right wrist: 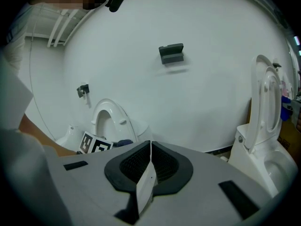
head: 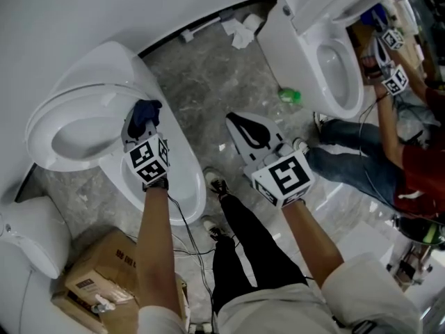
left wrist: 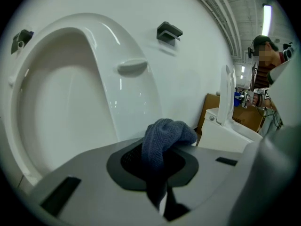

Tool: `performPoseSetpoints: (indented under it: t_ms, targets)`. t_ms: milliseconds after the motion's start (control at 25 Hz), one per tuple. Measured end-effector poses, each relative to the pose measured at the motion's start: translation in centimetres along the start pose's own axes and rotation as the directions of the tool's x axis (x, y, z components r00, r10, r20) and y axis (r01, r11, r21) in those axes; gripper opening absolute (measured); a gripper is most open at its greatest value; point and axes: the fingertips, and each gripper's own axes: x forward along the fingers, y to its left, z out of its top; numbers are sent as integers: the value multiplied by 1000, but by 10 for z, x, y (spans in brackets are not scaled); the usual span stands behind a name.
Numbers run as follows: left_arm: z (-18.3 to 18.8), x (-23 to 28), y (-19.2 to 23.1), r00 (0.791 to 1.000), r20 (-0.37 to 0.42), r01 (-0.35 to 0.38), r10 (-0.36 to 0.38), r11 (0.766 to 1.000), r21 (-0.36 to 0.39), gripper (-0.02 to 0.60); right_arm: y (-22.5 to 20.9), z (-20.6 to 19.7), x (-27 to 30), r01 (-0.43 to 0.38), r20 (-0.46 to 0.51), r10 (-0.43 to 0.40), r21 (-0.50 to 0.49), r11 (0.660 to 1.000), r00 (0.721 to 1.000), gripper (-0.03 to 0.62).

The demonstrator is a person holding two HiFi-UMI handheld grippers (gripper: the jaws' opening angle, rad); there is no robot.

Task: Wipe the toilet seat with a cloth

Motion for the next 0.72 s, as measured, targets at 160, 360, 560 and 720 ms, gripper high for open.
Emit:
performPoseSetpoints:
  t_ms: [160, 360, 560, 720]
  targets:
    - [-26, 7, -1, 998, -57, -4, 1, 999, -43, 41, -7, -6, -4, 11, -9, -11, 3, 1000, 1000, 29]
    - [-36, 8, -1, 998, -61, -16, 12, 997, -80, 43, -14, -12, -5, 17, -25, -18, -3, 1000, 1000, 29]
    - [-43, 5, -8, 998, -63, -17, 11, 997, -82, 43, -9, -25, 0, 16, -41, -16, 9, 1000, 999, 29]
    - [-46, 0, -7, 998, -61, -25, 19, 995, -99, 41, 0, -32, 4, 0, -46, 1, 22, 1000, 999, 29]
